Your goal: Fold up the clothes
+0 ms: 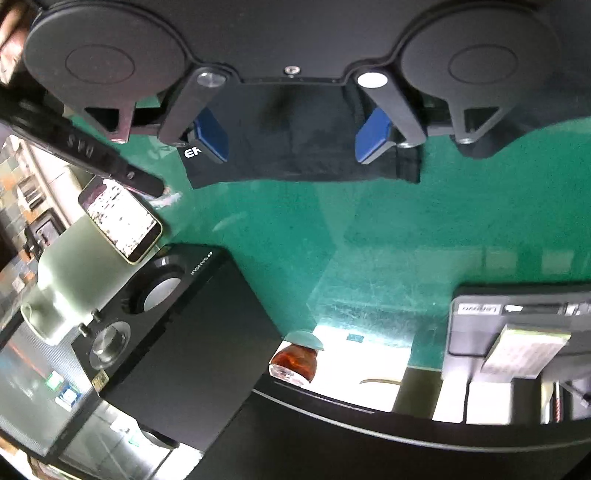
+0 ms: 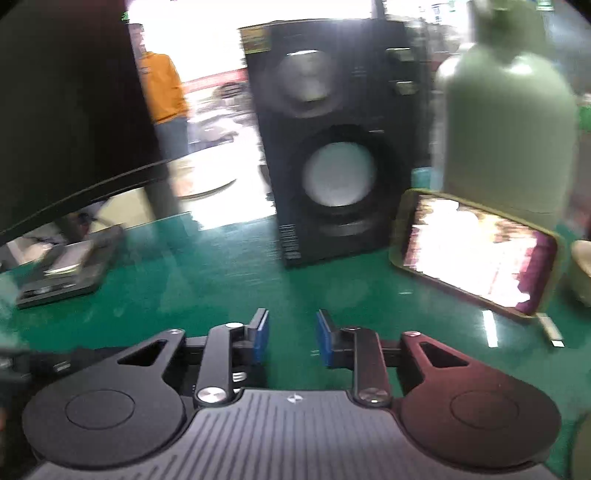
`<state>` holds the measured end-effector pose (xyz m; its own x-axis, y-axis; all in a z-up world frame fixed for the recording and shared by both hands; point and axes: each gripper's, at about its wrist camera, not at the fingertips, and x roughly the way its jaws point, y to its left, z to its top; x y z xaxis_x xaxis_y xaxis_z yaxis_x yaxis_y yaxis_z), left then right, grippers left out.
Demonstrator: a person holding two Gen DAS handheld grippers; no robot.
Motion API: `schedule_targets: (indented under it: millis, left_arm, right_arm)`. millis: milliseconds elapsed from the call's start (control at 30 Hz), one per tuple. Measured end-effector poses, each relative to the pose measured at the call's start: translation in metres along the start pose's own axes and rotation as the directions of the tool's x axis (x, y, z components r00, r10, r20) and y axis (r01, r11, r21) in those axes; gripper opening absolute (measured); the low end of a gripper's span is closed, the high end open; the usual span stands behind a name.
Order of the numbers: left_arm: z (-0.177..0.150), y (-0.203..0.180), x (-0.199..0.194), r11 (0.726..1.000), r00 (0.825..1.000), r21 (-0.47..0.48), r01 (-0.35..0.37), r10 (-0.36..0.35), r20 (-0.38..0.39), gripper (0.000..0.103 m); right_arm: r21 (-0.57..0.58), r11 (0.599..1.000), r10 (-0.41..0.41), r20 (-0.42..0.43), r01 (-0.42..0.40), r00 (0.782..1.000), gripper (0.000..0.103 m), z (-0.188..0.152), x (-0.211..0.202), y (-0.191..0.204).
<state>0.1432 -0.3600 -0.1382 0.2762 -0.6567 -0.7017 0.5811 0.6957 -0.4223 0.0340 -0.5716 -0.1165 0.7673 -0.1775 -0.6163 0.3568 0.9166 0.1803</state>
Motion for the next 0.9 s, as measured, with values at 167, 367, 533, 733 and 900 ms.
schedule_targets:
  millis: [167,367,533,733,900]
  left_arm:
    - [0.000,-0.006,0.004,0.998,1.000,0.057,-0.029,0.029,0.009,0.075]
    - [-0.001,-0.005,-0.019,0.999,0.998,0.017,-0.046,0.045,0.046,0.078]
    - [-0.023,0.023,-0.085,0.986,0.977,-0.044,-0.163,0.167,0.134,0.089]
    - [-0.075,0.090,-0.159,0.908,0.925,-0.216,-0.358,0.376,0.048,0.089]
    - [-0.084,0.117,-0.178,0.886,0.910,-0.267,-0.378,0.408,0.065,0.089]
  right_arm:
    - [-0.070,0.997,0.007,-0.102,-0.014,0.995,0.019,-0.017,0.020,0.013]
    - [0.057,0.998,-0.021,-0.099,0.026,0.995,0.039,-0.004,0.015,-0.008]
    - [0.034,0.999,0.043,-0.063,-0.041,0.997,0.039,-0.007,-0.009,-0.006]
    - [0.151,0.974,0.183,-0.091,-0.168,0.979,0.044,-0.021,-0.026,-0.003]
    - [0.142,0.946,0.308,-0.097,-0.293,0.947,0.056,-0.013,-0.029,0.037]
